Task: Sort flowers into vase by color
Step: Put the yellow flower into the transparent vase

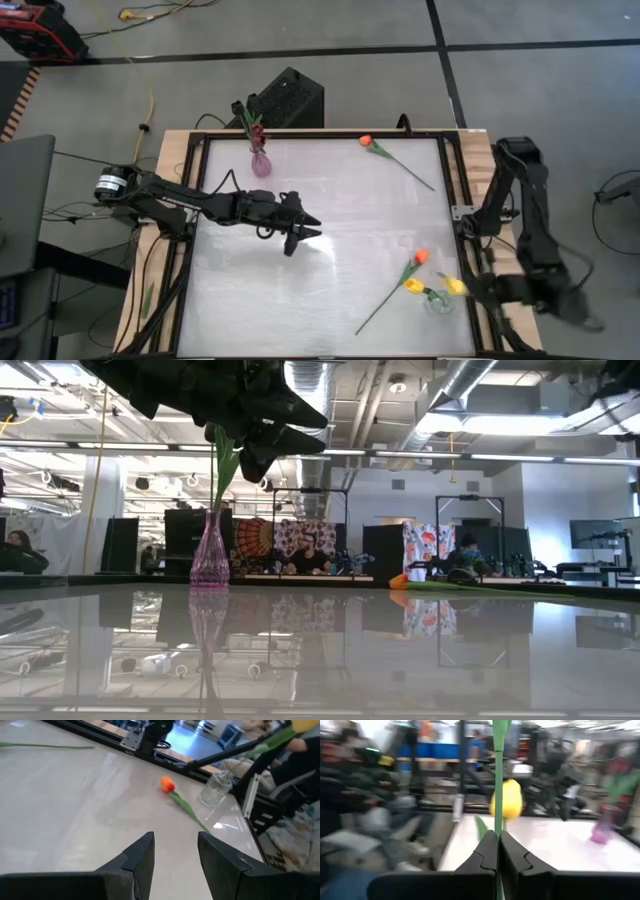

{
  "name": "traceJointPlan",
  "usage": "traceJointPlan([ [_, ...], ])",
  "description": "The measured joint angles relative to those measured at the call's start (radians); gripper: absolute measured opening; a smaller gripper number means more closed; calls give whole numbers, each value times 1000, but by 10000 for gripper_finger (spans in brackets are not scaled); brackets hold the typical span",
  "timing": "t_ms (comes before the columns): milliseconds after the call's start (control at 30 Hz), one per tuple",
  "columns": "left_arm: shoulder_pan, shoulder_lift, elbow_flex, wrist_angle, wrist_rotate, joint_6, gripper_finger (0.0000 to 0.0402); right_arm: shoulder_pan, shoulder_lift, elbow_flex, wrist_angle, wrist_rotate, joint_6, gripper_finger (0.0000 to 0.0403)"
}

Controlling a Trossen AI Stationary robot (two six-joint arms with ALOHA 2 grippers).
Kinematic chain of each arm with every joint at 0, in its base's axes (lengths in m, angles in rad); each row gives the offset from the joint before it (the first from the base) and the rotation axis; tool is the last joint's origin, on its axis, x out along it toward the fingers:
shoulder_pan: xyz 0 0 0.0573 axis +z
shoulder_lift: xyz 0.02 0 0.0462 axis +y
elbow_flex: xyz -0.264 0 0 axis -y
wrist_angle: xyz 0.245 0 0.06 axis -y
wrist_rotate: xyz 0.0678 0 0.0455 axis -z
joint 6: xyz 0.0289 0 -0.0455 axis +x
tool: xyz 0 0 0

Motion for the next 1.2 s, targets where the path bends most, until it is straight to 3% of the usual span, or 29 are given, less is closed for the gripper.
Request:
traceJointPlan([
  [167, 0, 0, 0, 4, -62, -9, 139, -68, 149, 0, 7, 1, 135, 29],
  [367, 1, 0, 0, 5, -67, -18, 139, -53, 230, 1, 35, 1, 216, 25],
  [833, 0, 0, 0, 3, -67, -16, 139, -76, 265, 3, 63, 3, 167, 30],
  [1067, 0, 0, 0, 3, -67, -1, 139, -82, 266, 3, 60, 1, 35, 26],
  [1200, 0, 0, 0, -10, -67, 3, 139, -65, 252, 3, 56, -58, 22, 28],
])
